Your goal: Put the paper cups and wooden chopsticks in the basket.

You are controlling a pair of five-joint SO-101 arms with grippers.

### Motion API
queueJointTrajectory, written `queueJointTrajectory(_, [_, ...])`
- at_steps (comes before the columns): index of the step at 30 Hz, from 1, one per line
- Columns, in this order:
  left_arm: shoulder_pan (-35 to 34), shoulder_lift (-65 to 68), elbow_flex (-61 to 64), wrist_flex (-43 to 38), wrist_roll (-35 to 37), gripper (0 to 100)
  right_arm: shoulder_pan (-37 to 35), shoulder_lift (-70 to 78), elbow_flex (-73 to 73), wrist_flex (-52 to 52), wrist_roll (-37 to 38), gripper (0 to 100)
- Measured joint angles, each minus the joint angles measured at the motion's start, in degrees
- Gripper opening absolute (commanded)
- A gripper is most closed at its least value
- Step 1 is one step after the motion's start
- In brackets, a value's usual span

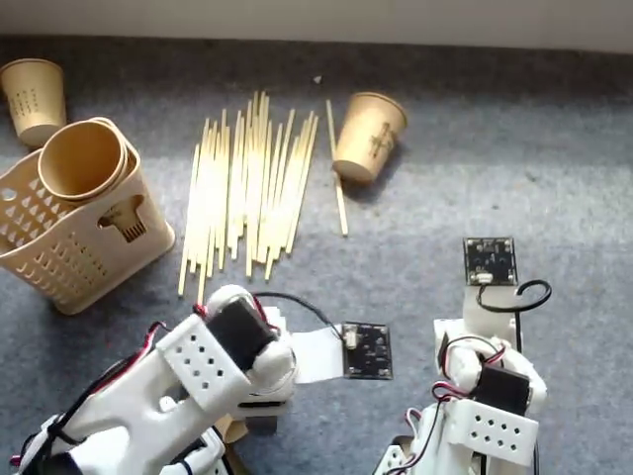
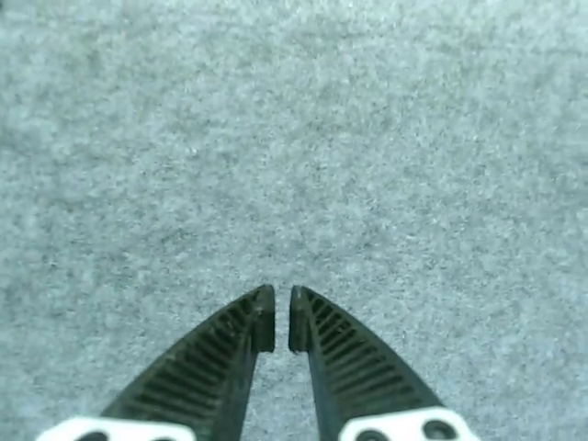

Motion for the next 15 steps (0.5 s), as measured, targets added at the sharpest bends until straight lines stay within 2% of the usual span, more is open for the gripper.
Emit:
queueJointTrajectory(4, [-1.93, 0.0, 7.38, -4.13, -4.57, 29, 0.0, 0.0, 0.0, 0.0, 0.0, 5.0])
queueJointTrajectory(9, [-12.04, -1.93, 11.43, -8.0, -11.43, 29, 0.0, 0.0, 0.0, 0.0, 0.0, 5.0])
queueJointTrajectory(15, [-22.77, -3.16, 11.78, -8.88, -16.88, 29, 0.0, 0.0, 0.0, 0.0, 0.0, 5.0])
